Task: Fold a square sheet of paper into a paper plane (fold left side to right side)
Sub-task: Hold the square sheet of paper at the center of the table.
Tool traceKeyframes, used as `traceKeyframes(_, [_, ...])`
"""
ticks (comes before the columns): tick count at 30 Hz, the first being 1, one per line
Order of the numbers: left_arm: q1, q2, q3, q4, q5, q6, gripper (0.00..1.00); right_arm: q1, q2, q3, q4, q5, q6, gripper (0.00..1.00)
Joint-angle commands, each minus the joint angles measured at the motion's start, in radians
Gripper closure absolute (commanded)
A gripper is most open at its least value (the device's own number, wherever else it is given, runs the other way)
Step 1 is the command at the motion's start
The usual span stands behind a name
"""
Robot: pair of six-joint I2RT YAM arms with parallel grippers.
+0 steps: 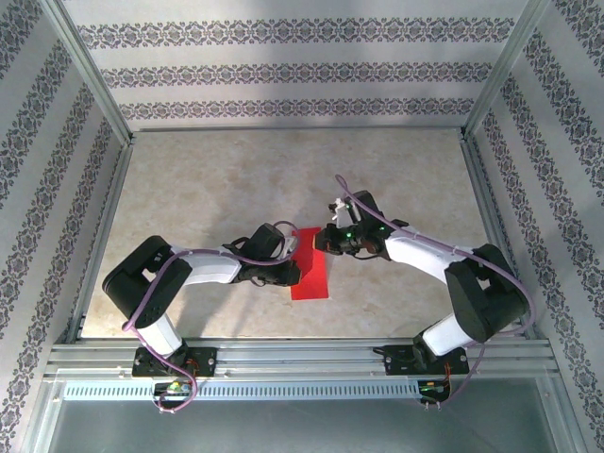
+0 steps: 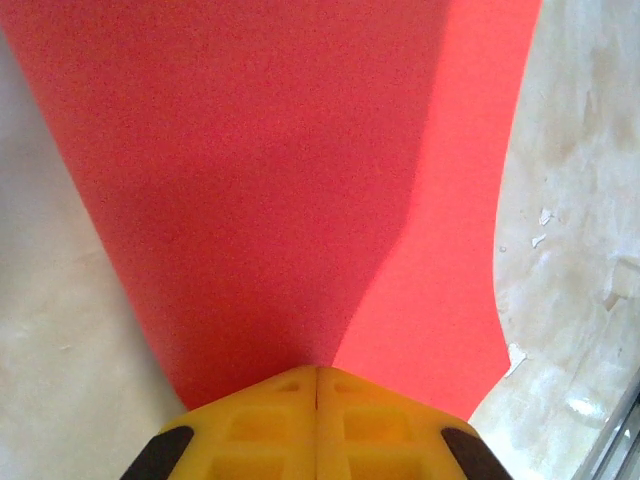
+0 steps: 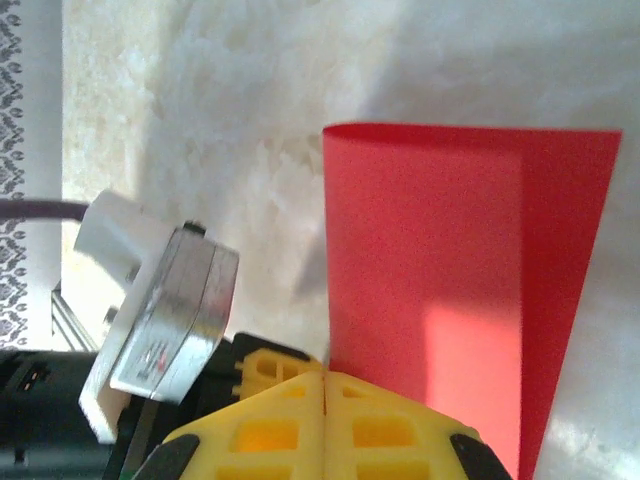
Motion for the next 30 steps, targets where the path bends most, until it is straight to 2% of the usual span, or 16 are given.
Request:
traceKeyframes(1, [-0.024, 0.028, -0.001, -0.055, -0.049, -0.029, 0.92, 0.032, -0.046, -0.085, -0.03, -0.014, 0.04, 1.0])
traceKeyframes(7, [-0.044, 0.038, 0.011, -0.053, -0.066, -0.056, 0.92, 0.097, -0.056, -0.194, 0.042, -0.002, 0.116, 1.0])
traceKeyframes(17, [-0.046, 0.026, 0.01, -0.061, -0.07, -0.05, 0.92, 0.157, 0.042, -0.18, 0.105, 0.005, 0.136, 1.0])
traceKeyframes(30, [-0.023, -0.034, 0.046, -0.016, -0.019, -0.057, 0.9, 0.165, 0.114, -0.215, 0.044, 0.072, 0.111, 1.0])
